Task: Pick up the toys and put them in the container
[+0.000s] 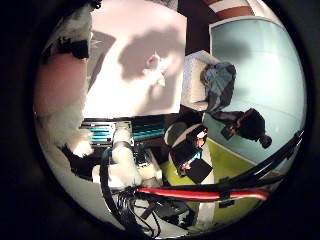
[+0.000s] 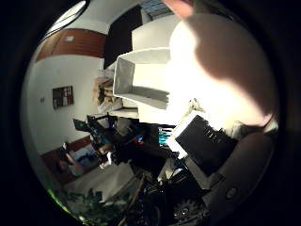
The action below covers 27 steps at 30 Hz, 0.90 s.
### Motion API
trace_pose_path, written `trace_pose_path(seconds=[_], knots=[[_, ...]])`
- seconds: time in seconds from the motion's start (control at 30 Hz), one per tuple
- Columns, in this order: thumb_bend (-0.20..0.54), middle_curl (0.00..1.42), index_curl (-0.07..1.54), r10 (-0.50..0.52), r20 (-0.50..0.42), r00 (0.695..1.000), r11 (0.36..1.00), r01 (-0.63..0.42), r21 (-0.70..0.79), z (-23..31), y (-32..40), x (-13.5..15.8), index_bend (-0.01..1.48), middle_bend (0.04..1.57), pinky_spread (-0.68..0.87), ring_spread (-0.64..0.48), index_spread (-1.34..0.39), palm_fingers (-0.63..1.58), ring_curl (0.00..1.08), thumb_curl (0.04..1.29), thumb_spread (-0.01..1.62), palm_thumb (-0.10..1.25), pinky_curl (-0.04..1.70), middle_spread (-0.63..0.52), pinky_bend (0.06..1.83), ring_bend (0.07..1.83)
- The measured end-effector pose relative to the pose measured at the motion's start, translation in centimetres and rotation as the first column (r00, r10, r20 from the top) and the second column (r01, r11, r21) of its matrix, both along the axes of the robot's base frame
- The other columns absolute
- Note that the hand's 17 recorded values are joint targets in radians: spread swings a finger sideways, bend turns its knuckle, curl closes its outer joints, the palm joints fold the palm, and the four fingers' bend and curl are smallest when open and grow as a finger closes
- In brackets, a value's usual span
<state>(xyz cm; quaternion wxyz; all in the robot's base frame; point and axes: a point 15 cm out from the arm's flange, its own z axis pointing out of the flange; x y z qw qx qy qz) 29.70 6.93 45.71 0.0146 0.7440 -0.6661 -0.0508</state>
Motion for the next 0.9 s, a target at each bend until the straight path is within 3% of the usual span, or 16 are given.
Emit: trace_pose_path(seconds=[0.17, 0.6, 0.9], knots=[[-0.022, 1.16, 1.09, 0.108, 0.006, 0.994, 0.994, -0.108, 0.03, 0.1, 4.3, -0.4, 0.74, 0.99, -0.35, -0.33, -0.49, 0.75, 0.82, 0.78, 0.69, 0.99, 0.84, -0.39, 1.22, 1.26], [-0.023, 1.17, 1.08, 0.195, -0.011, 0.981, 0.98, -0.195, 0.052, -0.8, 10.6, 5.1, 0.76, 1.0, -0.38, -0.33, -0.48, 0.74, 0.82, 0.8, 0.69, 0.99, 0.9, -0.38, 1.18, 1.27], [-0.022, 1.17, 1.08, 0.258, -0.123, 0.958, 0.966, -0.257, 0.024, -4.8, 14.4, 7.0, 0.76, 1.01, -0.39, -0.33, -0.48, 0.74, 0.82, 0.81, 0.67, 0.99, 0.93, -0.37, 1.16, 1.27]])
